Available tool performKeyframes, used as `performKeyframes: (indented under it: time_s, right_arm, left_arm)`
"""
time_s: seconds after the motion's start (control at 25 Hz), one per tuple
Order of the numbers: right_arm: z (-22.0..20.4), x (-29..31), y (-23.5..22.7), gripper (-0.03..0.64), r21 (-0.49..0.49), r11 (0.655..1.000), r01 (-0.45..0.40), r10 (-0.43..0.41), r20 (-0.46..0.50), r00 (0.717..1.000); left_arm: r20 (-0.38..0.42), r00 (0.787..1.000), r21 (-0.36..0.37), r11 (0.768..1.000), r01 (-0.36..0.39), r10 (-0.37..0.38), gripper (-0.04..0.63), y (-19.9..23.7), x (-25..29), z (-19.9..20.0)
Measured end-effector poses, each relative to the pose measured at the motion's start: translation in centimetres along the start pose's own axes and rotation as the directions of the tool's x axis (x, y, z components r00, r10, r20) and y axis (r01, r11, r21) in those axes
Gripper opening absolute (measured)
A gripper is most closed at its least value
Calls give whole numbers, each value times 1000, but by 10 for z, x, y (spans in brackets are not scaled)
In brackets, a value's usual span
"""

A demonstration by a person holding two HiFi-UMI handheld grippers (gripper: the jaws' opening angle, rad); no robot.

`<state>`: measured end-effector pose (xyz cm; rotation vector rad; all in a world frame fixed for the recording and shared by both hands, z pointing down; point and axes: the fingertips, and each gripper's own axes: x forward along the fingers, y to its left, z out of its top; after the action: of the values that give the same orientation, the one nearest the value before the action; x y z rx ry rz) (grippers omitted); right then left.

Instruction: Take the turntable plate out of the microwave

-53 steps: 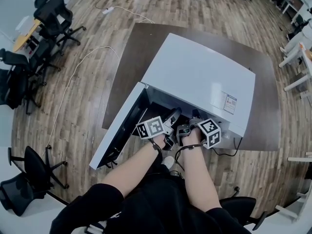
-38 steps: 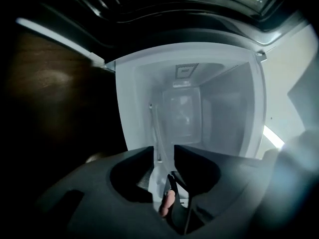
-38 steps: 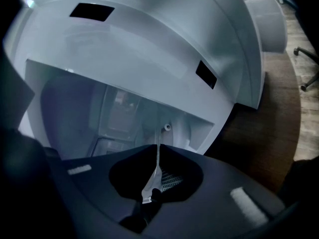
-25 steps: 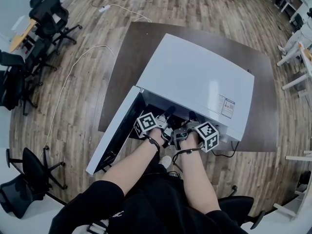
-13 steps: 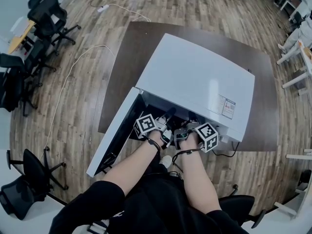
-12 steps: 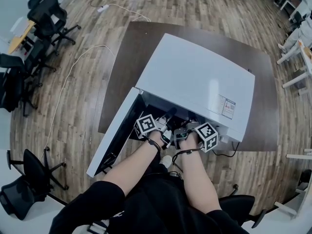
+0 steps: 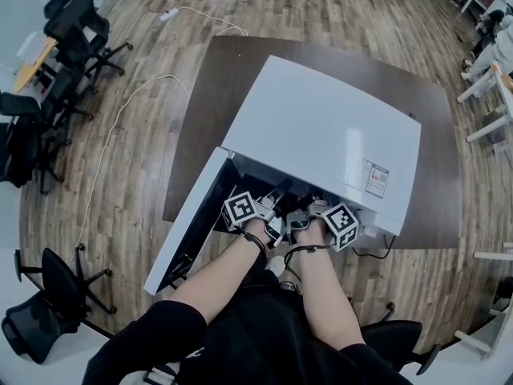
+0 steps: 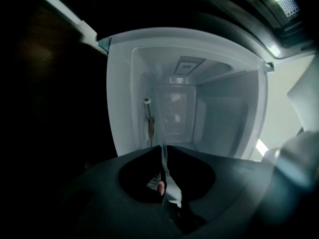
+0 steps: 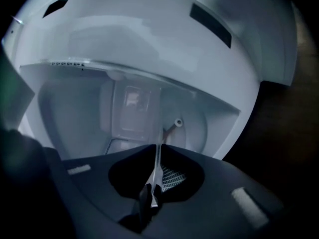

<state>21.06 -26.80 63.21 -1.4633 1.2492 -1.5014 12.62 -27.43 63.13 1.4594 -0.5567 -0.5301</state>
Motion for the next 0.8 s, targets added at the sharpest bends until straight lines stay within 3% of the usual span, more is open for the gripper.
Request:
performKeyframes:
  time_s: [0.24, 0.44, 0.56, 0.8]
  right_arm:
    - [2, -3, -1, 38, 38, 999, -37, 37, 10, 999]
    - [-2, -8, 1, 40, 33, 998, -57, 57, 7, 998]
    - [-5, -12, 0, 40, 28, 997, -66, 66, 1, 998]
    - [-8, -24, 4, 43, 24, 995, -95, 96, -11, 995]
  left_arm:
    - [-19, 1000, 34, 999, -15, 16, 37, -1, 0, -3]
    - [-10, 999, 53, 998, 42, -41, 38, -13, -4, -5]
    - [-1, 1000, 35, 999, 15, -15, 38, -9, -12, -10]
    - [-1, 998, 70, 996, 57, -57, 39, -21, -20, -18]
